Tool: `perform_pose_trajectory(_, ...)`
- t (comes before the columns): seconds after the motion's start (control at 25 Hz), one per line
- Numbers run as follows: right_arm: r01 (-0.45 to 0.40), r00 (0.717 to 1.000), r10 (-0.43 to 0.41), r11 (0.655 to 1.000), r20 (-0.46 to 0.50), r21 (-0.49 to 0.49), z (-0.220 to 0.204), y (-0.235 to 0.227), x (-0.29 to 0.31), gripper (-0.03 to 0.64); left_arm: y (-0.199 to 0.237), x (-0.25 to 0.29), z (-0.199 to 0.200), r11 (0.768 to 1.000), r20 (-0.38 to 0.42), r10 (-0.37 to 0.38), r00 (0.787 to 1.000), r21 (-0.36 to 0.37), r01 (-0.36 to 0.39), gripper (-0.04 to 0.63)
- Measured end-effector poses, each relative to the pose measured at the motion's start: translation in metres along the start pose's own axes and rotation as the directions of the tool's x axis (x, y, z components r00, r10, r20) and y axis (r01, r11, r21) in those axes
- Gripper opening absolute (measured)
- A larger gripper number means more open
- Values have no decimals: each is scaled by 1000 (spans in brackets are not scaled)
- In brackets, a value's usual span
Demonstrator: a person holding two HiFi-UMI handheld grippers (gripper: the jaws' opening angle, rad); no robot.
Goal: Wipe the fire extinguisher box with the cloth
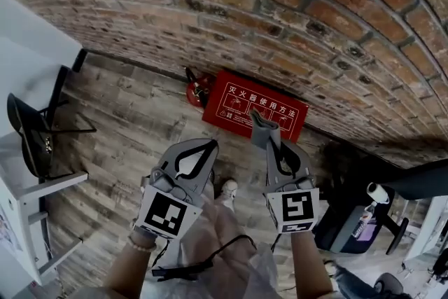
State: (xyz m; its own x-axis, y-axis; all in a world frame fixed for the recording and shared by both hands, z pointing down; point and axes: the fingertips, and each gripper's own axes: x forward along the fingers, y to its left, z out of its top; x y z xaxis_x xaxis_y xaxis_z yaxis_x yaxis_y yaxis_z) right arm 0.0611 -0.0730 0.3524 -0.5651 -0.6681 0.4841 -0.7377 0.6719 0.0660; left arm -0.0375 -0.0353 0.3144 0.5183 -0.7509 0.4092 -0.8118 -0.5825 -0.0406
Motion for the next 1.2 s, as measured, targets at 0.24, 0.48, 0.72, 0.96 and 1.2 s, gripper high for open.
perform_pose_trajectory(0.24, -28, 1000, 28, 1000, -13, -11, -6, 11, 45, 18, 29, 11, -22, 1000, -3, 14, 1000, -26, -14, -3)
perform_pose_trajectory(0.48, -40, 999, 40, 999, -25, -4, -11, 18, 88, 18, 50, 18, -42, 999, -6, 18, 1000, -29, -19, -3)
perform_pose_trajectory(0.72, -60, 997, 60, 998, -40, 5, -22, 24, 132, 18, 70, 26, -66, 998, -22, 36, 999, -57, -37, -3)
perform_pose_trajectory(0.96, -73, 995, 74, 997, -65, 18, -34, 29, 172, 18, 86, 37, -79, 995, -18, 54, 998, -80, -56, -3)
perform_pose_trajectory(1.2, -90, 992, 90, 996, -93, 12, -48, 35, 204, 18, 98, 48, -96, 992, -29, 68, 997, -104, -71, -3)
